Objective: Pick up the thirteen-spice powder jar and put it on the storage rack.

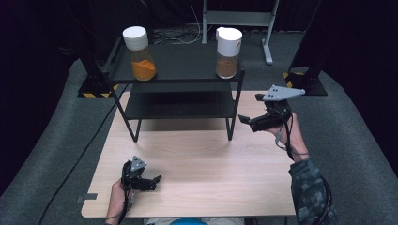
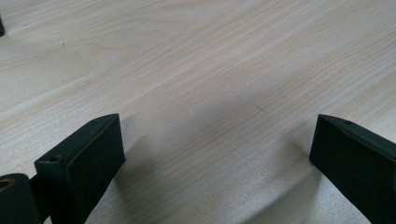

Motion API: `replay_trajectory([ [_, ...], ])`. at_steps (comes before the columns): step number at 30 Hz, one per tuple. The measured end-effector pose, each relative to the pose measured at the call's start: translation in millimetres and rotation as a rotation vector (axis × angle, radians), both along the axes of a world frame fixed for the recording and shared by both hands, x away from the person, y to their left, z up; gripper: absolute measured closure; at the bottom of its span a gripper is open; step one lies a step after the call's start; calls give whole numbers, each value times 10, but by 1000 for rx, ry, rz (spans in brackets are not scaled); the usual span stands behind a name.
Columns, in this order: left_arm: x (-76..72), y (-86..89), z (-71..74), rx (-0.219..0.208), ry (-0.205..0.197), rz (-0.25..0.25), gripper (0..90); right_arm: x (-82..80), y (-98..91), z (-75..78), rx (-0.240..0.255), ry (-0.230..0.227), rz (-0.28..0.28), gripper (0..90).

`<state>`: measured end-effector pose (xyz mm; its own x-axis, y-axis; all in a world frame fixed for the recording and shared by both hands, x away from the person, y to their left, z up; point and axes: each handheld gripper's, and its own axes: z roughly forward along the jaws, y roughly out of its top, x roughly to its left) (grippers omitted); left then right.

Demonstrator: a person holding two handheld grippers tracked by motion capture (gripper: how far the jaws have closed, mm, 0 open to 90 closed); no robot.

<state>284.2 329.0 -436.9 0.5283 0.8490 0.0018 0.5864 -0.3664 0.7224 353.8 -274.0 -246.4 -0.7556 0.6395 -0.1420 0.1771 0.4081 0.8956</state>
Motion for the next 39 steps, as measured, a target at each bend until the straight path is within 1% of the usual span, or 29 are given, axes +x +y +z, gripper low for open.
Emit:
replay_trajectory([
  [4, 0, 0, 0, 0, 0, 0, 26, -59, 8, -202, -29, 32, 3, 15],
  [5, 0, -1, 0, 0, 0, 0, 26, -70, 7, -264, -30, 41, 6, 15],
  [10, 0, -1, 0, 0, 0, 0, 25, -108, 27, -600, -51, 106, 19, 10],
  [12, 0, -1, 0, 1, 0, 0, 26, -112, 15, -779, -37, 136, 25, 8],
  [15, 0, -1, 0, 0, 0, 0, 25, -123, -9, -1086, -2, 179, 23, 6],
  [18, 0, -1, 0, 1, 0, 0, 25, -136, -10, -1362, 9, 222, 2, 5],
  [19, -1, -1, 0, 1, 0, 0, 26, -148, -19, -1455, 22, 234, -5, 5],
  [24, -1, -1, 0, 1, -1, 0, 25, -240, -39, -1822, 54, 281, -30, 3],
  [27, -3, -2, -3, -2, -1, 2, 26, -287, -17, -1945, 45, 296, -30, 0],
  [29, -2, -1, -3, -1, -1, 1, 26, -337, 19, -1976, 28, 285, -37, 0],
  [30, 0, 0, 0, 0, 0, -1, 26, -361, 32, -1976, 23, 272, -38, 0],
  [31, -2, -1, -3, -2, -1, 0, 26, -374, 28, -1984, 32, 265, -36, 0],
  [32, -3, -1, -3, -2, -1, 1, 26, -373, 21, -2000, 46, 268, -34, 0],
  [34, -3, -2, -1, 2, -2, -1, 26, -384, 47, -2001, 33, 265, -37, 0],
  [36, 0, -1, 0, 1, 0, 0, 24, -392, 48, -2004, 31, 258, -34, 0],
  [38, -1, -1, -1, 1, 0, 0, 24, -385, 23, -2012, 47, 265, -35, 0],
  [39, -1, -2, -1, 1, 0, 0, 24, -392, 11, -2023, 55, 261, -37, 0],
])
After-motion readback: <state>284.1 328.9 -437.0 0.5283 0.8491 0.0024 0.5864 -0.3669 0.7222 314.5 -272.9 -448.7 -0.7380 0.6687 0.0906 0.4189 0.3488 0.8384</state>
